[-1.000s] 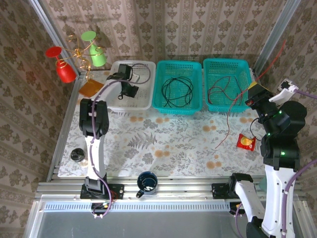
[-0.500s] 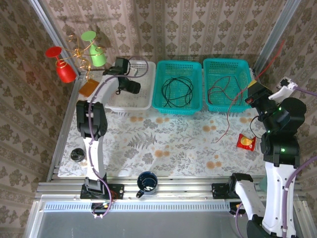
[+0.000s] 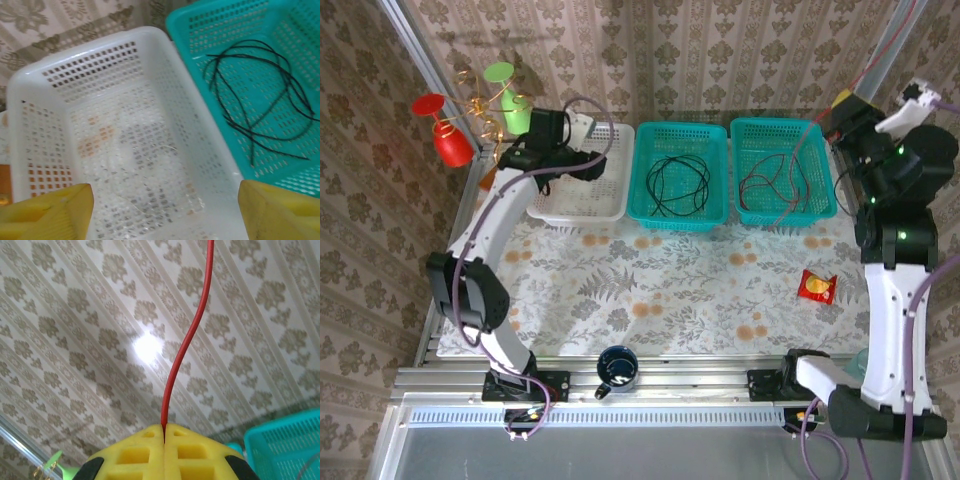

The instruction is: Untangle the cables

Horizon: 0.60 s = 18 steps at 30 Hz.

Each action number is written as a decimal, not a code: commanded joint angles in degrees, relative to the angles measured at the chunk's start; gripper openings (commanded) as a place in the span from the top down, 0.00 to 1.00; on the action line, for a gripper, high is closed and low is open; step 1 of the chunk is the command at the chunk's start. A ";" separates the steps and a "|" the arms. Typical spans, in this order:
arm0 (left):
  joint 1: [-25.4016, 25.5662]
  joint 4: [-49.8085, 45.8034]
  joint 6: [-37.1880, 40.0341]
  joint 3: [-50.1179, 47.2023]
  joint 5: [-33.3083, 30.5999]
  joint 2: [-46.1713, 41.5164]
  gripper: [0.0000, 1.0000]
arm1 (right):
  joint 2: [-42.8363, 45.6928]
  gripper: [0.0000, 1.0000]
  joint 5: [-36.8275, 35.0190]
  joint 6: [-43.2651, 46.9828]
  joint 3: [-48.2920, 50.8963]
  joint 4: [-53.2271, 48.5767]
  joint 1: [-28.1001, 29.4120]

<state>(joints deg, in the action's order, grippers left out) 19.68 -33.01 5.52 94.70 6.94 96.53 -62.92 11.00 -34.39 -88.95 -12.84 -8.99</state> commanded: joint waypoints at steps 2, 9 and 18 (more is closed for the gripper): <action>2.91 5.77 -4.25 -8.36 1.24 -5.11 0.23 | -8.77 1.00 -1.95 3.68 -8.16 5.75 0.80; 9.42 13.81 -8.93 -20.46 2.87 -11.37 0.22 | -19.85 1.00 -7.61 11.78 -12.69 10.57 1.44; 17.54 21.92 -11.72 -25.73 4.66 -12.62 0.22 | -27.19 1.00 -6.80 17.08 -11.02 15.87 1.61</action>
<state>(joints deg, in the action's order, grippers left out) 35.70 -16.64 -3.53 69.21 10.07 85.21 -89.62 6.02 -21.28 -100.03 -0.95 -7.73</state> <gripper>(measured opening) 0.779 0.066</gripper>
